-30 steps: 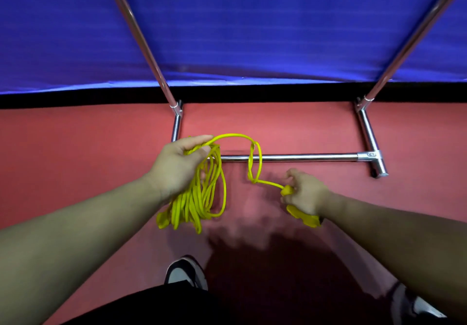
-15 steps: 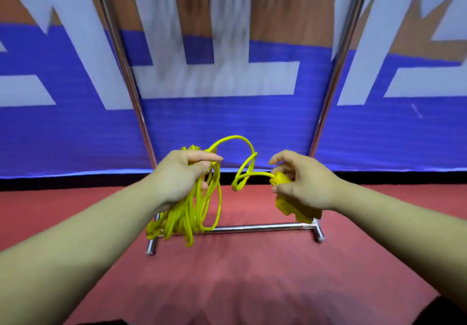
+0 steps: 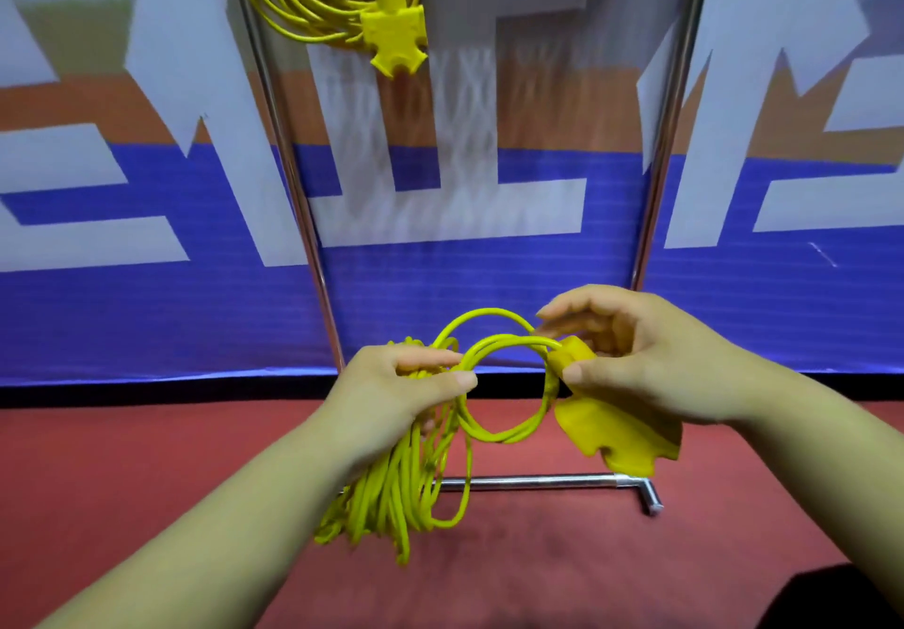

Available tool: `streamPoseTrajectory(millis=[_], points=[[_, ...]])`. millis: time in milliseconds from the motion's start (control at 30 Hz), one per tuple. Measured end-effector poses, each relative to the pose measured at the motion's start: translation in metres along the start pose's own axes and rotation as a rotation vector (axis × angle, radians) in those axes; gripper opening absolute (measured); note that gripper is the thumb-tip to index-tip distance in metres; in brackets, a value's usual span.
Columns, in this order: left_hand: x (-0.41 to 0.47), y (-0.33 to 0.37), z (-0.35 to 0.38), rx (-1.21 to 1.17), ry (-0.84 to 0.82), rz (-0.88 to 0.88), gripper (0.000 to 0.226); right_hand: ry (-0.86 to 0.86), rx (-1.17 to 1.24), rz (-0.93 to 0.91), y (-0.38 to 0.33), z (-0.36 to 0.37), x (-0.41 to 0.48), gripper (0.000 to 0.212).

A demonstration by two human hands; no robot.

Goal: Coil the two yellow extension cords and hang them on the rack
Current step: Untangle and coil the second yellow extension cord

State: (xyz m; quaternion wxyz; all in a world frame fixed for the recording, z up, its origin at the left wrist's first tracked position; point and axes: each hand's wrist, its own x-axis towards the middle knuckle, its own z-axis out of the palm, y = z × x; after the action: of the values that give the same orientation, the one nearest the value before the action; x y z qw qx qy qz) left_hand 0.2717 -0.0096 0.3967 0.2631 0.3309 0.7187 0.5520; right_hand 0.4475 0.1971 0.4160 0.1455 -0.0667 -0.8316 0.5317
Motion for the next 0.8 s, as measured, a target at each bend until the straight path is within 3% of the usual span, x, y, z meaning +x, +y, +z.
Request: streamPoseTrajectory(millis=[233, 467, 700, 800], points=[[0.014, -0.01, -0.001, 0.116, 0.079, 0.022, 0.014, 0.029, 0.048, -0.017, -0.001, 0.006, 0.002, 0.045], [0.025, -0.013, 0.002, 0.096, 0.123, 0.066, 0.006, 0.072, 0.024, 0.186, 0.01, 0.011, 0.006, 0.055], [0.028, -0.012, 0.001, 0.166, 0.092, 0.154, 0.007, -0.035, 0.009, 0.281, 0.026, 0.018, 0.014, 0.076], [0.028, -0.011, -0.001, 0.136, 0.079, 0.169, 0.007, -0.064, 0.026, 0.268, 0.031, 0.018, 0.018, 0.075]])
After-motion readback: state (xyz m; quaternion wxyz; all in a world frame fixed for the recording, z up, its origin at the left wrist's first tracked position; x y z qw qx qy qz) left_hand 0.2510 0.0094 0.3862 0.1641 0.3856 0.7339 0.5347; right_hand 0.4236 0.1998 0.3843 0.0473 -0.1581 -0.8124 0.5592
